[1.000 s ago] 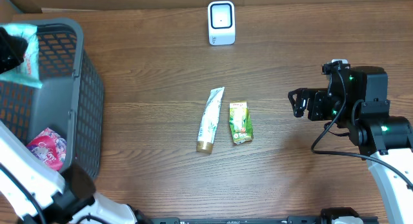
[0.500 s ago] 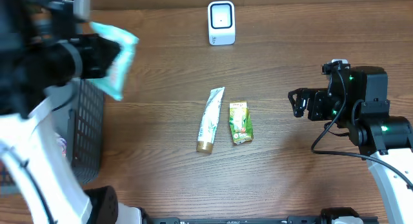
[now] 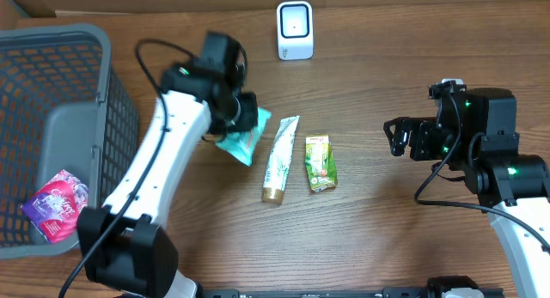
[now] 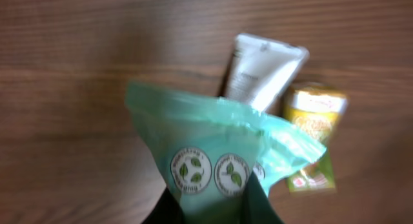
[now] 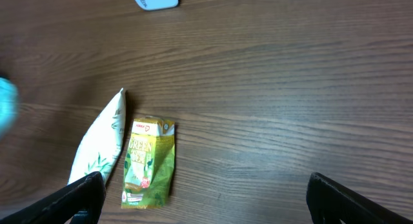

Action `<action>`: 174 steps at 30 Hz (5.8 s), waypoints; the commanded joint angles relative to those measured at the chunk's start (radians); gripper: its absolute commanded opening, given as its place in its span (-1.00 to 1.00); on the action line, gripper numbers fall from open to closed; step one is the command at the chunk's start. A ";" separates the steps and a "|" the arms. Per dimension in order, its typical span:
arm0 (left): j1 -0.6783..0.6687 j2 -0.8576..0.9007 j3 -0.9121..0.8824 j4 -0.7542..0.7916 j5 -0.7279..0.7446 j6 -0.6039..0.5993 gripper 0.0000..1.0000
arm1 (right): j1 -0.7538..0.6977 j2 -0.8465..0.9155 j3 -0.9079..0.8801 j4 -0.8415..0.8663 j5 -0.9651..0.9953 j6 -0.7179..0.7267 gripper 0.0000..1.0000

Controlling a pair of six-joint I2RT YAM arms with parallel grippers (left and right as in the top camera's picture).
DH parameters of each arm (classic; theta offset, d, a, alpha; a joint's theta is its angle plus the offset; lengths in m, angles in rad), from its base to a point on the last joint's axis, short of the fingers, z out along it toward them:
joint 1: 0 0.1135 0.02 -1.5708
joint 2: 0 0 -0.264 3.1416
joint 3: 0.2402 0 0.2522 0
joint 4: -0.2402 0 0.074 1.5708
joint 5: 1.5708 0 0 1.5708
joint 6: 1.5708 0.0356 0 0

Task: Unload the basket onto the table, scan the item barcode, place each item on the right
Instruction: 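Place the mint-green tissue pack left of the white tube, release, then reach the left gripper into the basket and grasp the pink-purple pad pack, then lift the pink-purple pack out and place it left of the tissue pack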

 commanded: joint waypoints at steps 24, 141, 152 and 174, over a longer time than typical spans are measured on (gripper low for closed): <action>-0.064 -0.008 -0.353 0.390 0.179 -0.154 0.99 | 0.005 -0.001 0.031 0.006 -0.006 -0.007 1.00; 0.768 -0.043 1.052 -0.537 0.194 0.340 -0.92 | 0.005 -0.001 0.031 0.006 -0.006 -0.007 1.00; 0.200 -0.086 0.943 -0.629 0.080 0.259 -0.92 | 0.005 -0.001 0.031 0.006 -0.006 -0.007 1.00; 0.016 -0.043 -0.176 -0.041 -0.296 -0.214 -0.91 | 0.005 -0.001 0.031 0.006 -0.006 -0.007 1.00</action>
